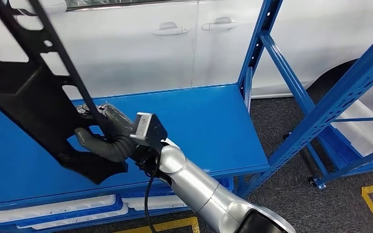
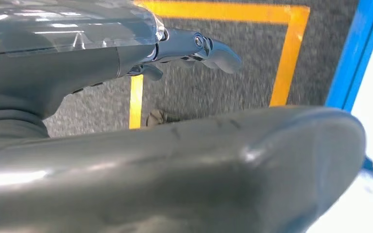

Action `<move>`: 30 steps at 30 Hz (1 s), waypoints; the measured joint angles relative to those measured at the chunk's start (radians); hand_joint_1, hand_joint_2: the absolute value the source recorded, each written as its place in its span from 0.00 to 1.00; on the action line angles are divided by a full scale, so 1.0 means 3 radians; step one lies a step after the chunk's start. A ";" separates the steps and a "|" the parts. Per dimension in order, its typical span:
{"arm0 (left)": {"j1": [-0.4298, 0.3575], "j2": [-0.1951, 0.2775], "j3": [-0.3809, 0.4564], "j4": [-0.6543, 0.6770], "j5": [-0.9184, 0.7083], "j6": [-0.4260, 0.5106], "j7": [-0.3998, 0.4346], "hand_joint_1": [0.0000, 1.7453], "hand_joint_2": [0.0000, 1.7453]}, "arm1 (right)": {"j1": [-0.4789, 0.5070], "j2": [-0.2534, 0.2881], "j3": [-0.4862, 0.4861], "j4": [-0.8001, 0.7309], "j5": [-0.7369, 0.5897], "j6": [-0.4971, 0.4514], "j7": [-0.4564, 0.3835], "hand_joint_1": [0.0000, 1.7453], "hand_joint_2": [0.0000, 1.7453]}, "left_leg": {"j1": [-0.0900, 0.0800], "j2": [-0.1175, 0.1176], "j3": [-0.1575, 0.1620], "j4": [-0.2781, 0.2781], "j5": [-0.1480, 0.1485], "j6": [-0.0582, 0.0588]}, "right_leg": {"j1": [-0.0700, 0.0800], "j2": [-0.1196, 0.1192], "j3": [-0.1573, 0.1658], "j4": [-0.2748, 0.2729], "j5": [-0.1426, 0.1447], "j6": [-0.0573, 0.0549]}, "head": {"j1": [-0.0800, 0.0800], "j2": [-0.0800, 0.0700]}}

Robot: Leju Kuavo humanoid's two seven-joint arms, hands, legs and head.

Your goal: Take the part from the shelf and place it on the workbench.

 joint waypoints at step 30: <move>0.0035 0.0025 0.0107 0.0027 0.0010 0.0091 0.0094 0.00 0.00 | 0.1209 -0.0648 0.0293 -0.1152 -0.0169 0.0547 -0.0200 1.00 1.00 | -0.0021 0.0002 0.0083 -0.0002 -0.0065 0.0006 | 0.0062 -0.0005 0.0016 -0.0045 0.0060 -0.0080 | 0.0000 0.0000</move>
